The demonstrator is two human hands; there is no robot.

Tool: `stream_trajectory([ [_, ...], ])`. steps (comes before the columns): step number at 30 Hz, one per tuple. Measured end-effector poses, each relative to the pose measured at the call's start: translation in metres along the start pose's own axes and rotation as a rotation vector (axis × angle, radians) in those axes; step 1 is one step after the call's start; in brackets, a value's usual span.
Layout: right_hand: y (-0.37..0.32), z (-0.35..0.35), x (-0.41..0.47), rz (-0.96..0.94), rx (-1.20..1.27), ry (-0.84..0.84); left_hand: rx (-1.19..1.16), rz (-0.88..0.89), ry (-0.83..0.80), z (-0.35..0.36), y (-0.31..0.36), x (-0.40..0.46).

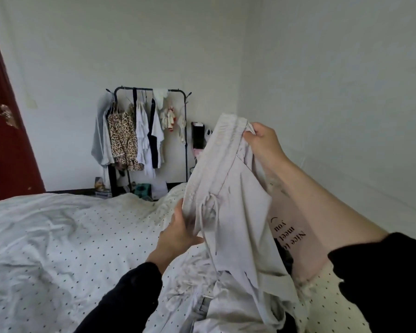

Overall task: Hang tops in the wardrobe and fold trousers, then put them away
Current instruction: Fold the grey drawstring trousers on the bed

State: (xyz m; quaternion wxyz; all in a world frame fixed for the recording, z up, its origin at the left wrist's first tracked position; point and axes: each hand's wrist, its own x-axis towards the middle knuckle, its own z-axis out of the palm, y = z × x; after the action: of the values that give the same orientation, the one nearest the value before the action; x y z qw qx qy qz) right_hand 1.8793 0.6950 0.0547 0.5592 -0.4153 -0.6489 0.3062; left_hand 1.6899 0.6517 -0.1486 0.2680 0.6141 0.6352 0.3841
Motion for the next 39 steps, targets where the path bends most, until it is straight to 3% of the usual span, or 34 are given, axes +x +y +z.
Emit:
stream_trajectory([
  [6,-0.023,-0.021,0.015,-0.021,0.074,0.066,0.167,0.008,0.185,-0.015,0.022,0.028],
  [12,-0.014,-0.056,0.037,0.01,0.006,0.216,0.116,0.125,0.33,-0.086,0.055,0.055],
  [21,-0.066,-0.065,0.075,-0.089,0.059,0.289,-0.155,0.279,0.866,-0.222,0.16,0.066],
  [26,-0.112,-0.05,0.1,-0.169,0.187,0.283,-0.221,0.366,0.973,-0.274,0.206,0.045],
  [33,-0.182,-0.032,0.131,-0.345,0.347,0.29,-0.067,0.51,1.163,-0.345,0.271,0.01],
  [39,-0.198,-0.017,0.143,-0.326,0.468,0.133,0.104,0.417,1.181,-0.379,0.274,0.005],
])
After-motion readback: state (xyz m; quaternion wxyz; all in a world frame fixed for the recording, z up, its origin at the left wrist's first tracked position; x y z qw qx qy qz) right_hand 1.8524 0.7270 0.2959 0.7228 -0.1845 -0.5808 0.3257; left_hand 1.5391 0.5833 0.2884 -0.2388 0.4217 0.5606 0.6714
